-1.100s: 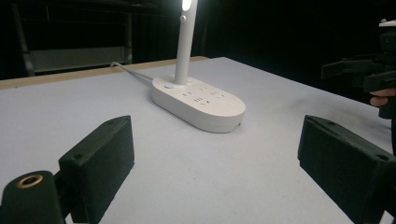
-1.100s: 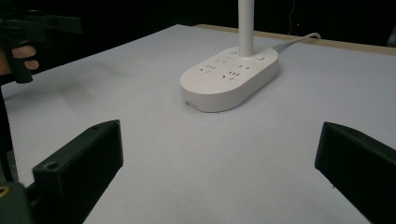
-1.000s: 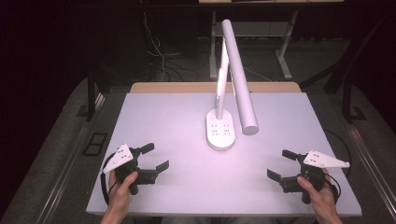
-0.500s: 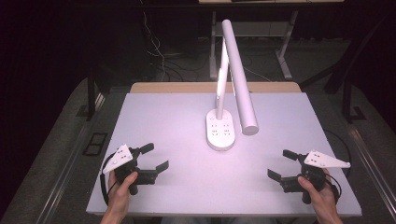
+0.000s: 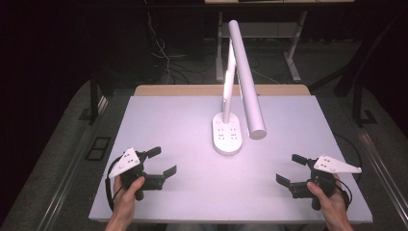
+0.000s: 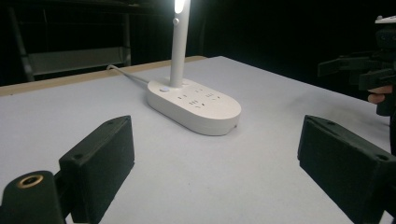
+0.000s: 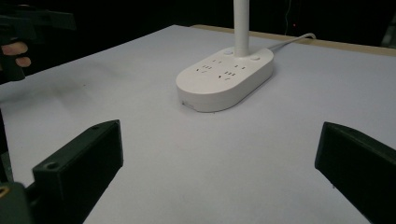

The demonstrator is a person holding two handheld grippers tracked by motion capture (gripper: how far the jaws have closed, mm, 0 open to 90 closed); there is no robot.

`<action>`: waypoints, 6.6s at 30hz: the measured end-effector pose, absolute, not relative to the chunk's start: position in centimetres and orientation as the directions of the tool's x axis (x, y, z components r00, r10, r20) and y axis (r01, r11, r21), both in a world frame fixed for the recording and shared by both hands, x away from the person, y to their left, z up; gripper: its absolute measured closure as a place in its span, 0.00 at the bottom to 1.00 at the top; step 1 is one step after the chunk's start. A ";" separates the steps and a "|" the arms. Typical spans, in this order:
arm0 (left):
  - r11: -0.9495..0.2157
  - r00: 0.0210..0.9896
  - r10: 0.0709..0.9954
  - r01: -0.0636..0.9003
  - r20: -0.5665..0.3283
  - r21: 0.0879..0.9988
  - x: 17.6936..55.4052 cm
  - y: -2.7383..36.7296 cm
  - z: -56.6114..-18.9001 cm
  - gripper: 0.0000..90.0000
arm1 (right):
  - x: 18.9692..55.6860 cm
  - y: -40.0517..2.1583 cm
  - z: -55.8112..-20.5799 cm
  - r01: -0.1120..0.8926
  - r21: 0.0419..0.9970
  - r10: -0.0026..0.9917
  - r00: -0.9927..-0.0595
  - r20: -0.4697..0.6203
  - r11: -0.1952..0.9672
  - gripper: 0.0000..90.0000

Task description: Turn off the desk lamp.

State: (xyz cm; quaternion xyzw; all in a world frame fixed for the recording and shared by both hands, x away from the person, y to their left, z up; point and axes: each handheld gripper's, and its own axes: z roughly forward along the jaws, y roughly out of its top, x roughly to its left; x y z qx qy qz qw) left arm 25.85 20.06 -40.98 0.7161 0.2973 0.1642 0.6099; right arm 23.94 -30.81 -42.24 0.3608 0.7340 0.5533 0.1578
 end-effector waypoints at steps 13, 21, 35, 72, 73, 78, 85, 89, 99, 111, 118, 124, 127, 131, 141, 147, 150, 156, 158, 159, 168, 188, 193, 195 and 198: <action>-0.110 0.778 0.614 0.247 -0.129 0.963 27.1 19.0 -39.7 0.11 | 23.9 -30.8 -42.2 0.353 0.927 0.709 -0.685 0.166 0.125 0.01; -0.140 0.779 0.615 0.261 -0.123 0.955 28.1 18.6 -38.9 0.11 | 23.9 -30.9 -42.3 0.354 0.927 0.710 -0.684 0.166 0.125 0.01; -0.168 0.777 0.617 0.286 -0.126 0.943 30.0 17.9 -37.9 0.14 | 23.9 -30.9 -42.3 0.355 0.926 0.710 -0.684 0.166 0.126 0.01; -0.198 0.775 0.612 0.344 -0.158 0.918 36.4 16.4 -36.8 0.16 | 23.9 -30.9 -42.3 0.357 0.925 0.715 -0.680 0.163 0.129 0.01; -0.202 0.776 0.611 0.343 -0.156 0.917 36.6 16.4 -36.8 0.16 | 23.9 -30.9 -42.4 0.357 0.925 0.714 -0.680 0.164 0.128 0.01; -0.213 0.767 0.623 0.354 -0.153 0.911 37.5 16.1 -36.6 0.16 | 23.9 -30.9 -42.4 0.357 0.925 0.714 -0.681 0.164 0.128 0.01; -0.236 0.761 0.632 0.365 -0.144 0.901 38.8 15.7 -36.5 0.17 | 23.9 -30.9 -42.4 0.357 0.925 0.714 -0.681 0.162 0.131 0.01; -0.245 0.762 0.632 0.372 -0.144 0.895 39.6 15.3 -36.4 0.17 | 23.9 -30.9 -42.4 0.358 0.925 0.714 -0.681 0.162 0.131 0.01; -0.287 0.776 0.619 0.371 -0.125 0.883 41.2 13.7 -35.6 0.16 | 24.0 -31.0 -42.4 0.357 0.925 0.713 -0.682 0.161 0.133 0.01; -0.317 0.788 0.606 0.364 -0.108 0.876 42.6 11.2 -35.1 0.23 | 24.0 -31.0 -42.4 0.357 0.925 0.713 -0.682 0.160 0.133 0.01; -0.340 0.792 0.603 0.359 -0.092 0.869 43.3 10.2 -34.9 0.28 | 24.0 -31.0 -42.4 0.356 0.925 0.712 -0.684 0.160 0.134 0.01; -0.397 0.810 0.585 0.335 -0.046 0.855 43.9 9.6 -34.6 0.37 | 24.0 -31.0 -42.4 0.358 0.924 0.712 -0.683 0.162 0.133 0.01; -0.389 0.809 0.585 0.342 -0.057 0.855 44.2 9.1 -34.6 0.39 | 24.0 -31.1 -42.4 0.358 0.924 0.712 -0.683 0.162 0.132 0.01; -0.415 0.815 0.577 0.344 -0.049 0.842 44.6 8.6 -34.7 0.42 | 24.0 -31.1 -42.4 0.358 0.924 0.713 -0.682 0.163 0.132 0.01; -0.412 0.824 0.562 0.357 -0.074 0.838 46.0 7.4 -35.4 0.59 | 24.1 -31.2 -42.4 0.360 0.924 0.713 -0.681 0.164 0.132 0.01; -0.387 0.812 0.572 0.390 -0.114 0.836 46.7 7.2 -35.8 0.71 | 24.1 -31.3 -42.4 0.360 0.924 0.714 -0.681 0.164 0.130 0.01; -0.395 0.812 0.572 0.396 -0.116 0.829 47.2 7.2 -36.1 0.76 | 24.1 -31.3 -42.4 0.360 0.924 0.714 -0.681 0.165 0.130 0.01; -0.395 0.799 0.579 0.450 -0.163 0.801 47.9 7.0 -36.9 0.92 | 24.1 -31.4 -42.5 0.359 0.924 0.713 -0.682 0.163 0.132 0.01; -0.404 0.797 0.580 0.463 -0.171 0.789 48.2 6.9 -37.2 0.95 | 24.1 -31.4 -42.5 0.359 0.924 0.713 -0.682 0.163 0.132 0.01; -0.408 0.797 0.580 0.467 -0.172 0.784 48.3 6.8 -37.4 0.98 | 24.1 -31.4 -42.5 0.361 0.923 0.713 -0.681 0.164 0.133 0.01; -0.439 0.784 0.590 0.511 -0.192 0.739 48.9 5.7 -38.5 1.00 | 24.1 -31.5 -42.5 0.363 0.922 0.713 -0.681 0.165 0.133 0.01; -0.462 0.775 0.593 0.550 -0.219 0.696 49.5 4.3 -41.1 1.00 | 24.1 -31.6 -42.5 0.362 0.922 0.714 -0.682 0.159 0.140 0.01; -0.447 0.766 0.598 0.564 -0.236 0.694 49.5 3.8 -41.6 1.00 | 24.1 -31.6 -42.5 0.362 0.922 0.714 -0.682 0.158 0.141 0.01; -0.509 0.794 0.574 0.538 -0.200 0.672 49.7 4.0 -41.7 1.00 | 24.1 -31.6 -42.5 0.362 0.921 0.715 -0.681 0.159 0.141 0.01; -0.441 0.758 0.600 0.579 -0.255 0.686 49.6 3.8 -42.0 1.00 | 24.1 -31.6 -42.5 0.361 0.922 0.714 -0.682 0.157 0.141 0.01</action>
